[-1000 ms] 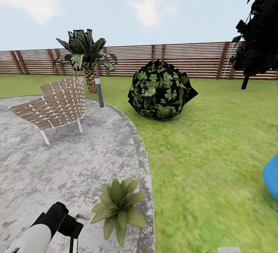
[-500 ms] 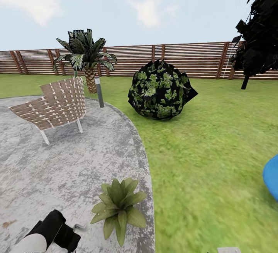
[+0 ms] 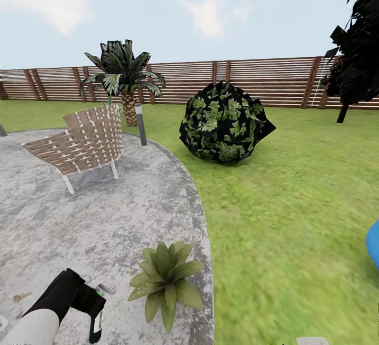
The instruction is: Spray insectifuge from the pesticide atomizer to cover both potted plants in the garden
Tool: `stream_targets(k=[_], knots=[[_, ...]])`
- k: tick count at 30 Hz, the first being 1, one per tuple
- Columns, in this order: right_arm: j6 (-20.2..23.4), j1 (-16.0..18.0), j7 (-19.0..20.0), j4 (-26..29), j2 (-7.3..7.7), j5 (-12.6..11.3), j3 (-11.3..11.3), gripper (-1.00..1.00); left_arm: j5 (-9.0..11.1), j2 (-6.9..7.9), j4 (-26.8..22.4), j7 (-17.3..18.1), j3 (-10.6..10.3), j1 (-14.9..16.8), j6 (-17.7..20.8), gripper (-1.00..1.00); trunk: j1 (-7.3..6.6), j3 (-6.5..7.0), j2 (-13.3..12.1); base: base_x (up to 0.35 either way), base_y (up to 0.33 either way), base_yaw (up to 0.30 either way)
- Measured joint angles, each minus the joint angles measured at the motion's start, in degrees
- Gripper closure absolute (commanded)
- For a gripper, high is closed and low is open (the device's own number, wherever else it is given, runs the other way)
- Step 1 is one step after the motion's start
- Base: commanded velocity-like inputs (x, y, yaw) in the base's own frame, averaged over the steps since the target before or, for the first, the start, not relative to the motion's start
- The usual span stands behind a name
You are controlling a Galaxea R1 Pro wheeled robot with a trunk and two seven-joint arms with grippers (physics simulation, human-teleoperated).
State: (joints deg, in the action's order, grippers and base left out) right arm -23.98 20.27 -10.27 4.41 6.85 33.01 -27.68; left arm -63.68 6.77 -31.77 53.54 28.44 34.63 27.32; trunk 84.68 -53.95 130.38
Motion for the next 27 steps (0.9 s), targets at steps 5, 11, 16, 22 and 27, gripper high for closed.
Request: stream_targets(k=[5, 11, 16, 22, 27], knots=[[0.0, 0.0, 0.0, 0.0, 0.0, 0.0, 0.0, -1.0, -0.1, -1.18, -2.1, 0.0, -1.4, 0.2, 0.1, 1.0, -0.01, 0.0, 0.0, -0.15, -0.014, 0.012], [0.0, 0.0, 0.0, 0.0, 0.0, -0.1, 0.0, -1.0, 0.1, -3.16, -2.4, 0.0, -9.4, 0.3, 0.7, 1.0, -0.02, 0.0, 0.0, -0.01, -0.001, 0.051], [0.0, 0.0, 0.0, 0.1, 0.07, 0.0, 0.0, -1.0, 0.0, -4.5, -2.5, 0.8, -10.8, 1.5, 5.0, 1.0, -0.02, 0.0, 0.0, 0.0, 0.0, 0.117], [0.0, 0.0, -0.1, 0.1, 0.01, 0.0, 0.0, -1.0, -0.3, -2.71, -2.6, 7.9, -10.9, 2.0, 6.7, 1.0, -0.02, 0.0, 0.0, -0.005, -0.002, -0.043], [0.0, 0.0, -0.2, 0.0, 0.09, 0.1, 0.0, -1.0, -0.2, -2.44, -2.9, 8.4, -10.9, 2.0, 7.9, 1.0, -0.01, 0.0, 0.0, -0.129, -0.166, -0.002]])
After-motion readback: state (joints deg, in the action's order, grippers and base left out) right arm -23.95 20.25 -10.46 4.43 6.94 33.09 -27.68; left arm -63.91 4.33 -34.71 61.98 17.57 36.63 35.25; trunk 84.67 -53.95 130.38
